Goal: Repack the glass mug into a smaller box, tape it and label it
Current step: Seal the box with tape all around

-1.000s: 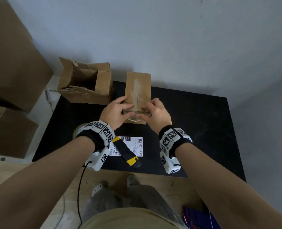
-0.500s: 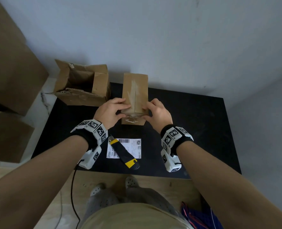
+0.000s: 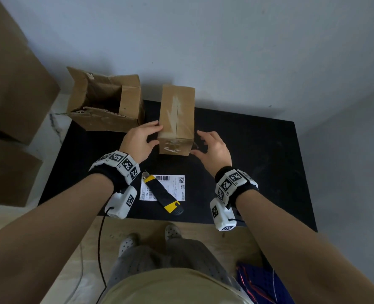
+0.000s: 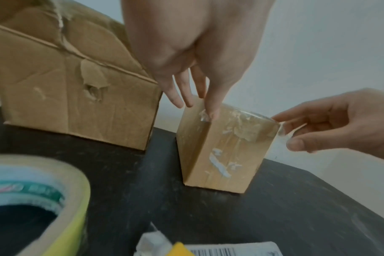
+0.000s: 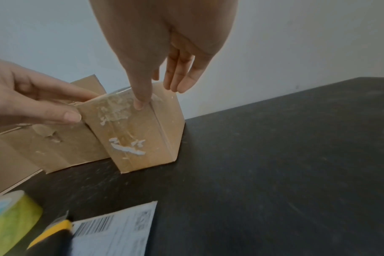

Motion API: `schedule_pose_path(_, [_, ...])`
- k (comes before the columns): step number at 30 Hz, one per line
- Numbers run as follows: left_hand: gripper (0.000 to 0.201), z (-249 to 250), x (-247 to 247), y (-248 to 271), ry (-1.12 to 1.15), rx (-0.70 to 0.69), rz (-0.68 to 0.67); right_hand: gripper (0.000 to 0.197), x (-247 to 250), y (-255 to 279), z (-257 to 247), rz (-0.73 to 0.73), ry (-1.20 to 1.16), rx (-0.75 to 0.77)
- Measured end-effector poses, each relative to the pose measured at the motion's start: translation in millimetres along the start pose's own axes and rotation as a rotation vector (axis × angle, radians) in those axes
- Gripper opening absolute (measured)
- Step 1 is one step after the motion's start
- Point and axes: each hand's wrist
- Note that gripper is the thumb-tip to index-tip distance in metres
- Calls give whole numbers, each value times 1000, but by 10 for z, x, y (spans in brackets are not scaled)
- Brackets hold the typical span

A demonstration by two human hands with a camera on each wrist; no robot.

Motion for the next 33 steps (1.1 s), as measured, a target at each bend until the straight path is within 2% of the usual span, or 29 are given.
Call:
schedule_pose_path(3, [46, 26, -43, 145, 3, 102, 121, 58, -64, 155, -18, 29, -22, -86])
schedule_pose_path(5, [29, 63, -66, 273, -10, 112, 220, 48, -99, 258, -69, 68, -42, -123])
schedule_pose_path(7, [13, 89, -93, 406, 31, 52, 216, 35, -134, 348, -138, 90, -84, -150])
schedule_pose_path(8, [12, 94, -116, 468, 69, 38, 172, 31, -159, 385, -176, 85, -109, -155])
schedule_pose_path(10, [23, 107, -167, 552, 153, 88, 61, 31, -214, 441, -252, 39, -149, -140])
schedule_pose_path(12, [37, 124, -207, 576, 237, 207, -18, 40, -272, 468, -315, -21, -174, -122])
schedule_pose_path(15, [50, 157, -245, 529, 398, 359, -61, 55, -297, 459, -405, -92, -242, -169])
schedule_pose_path(23, [50, 399, -272, 423, 586, 471, 3, 62, -273, 349, -438, -103, -404, -320])
schedule_pose_path(27, [43, 507, -236, 390, 642, 457, 83, 62, -238, 291, -403, -113, -443, -332])
schedule_pose_path(33, [44, 460, -224, 275, 650, 571, 130, 62, -173, 197, -359, -103, -494, -350])
Point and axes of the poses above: each hand's wrist, its own y-axis away from the middle knuckle, its own x-axis out of the back of the hand, z = x × y, and after that the axes turned 6 degrees about y, right-handed
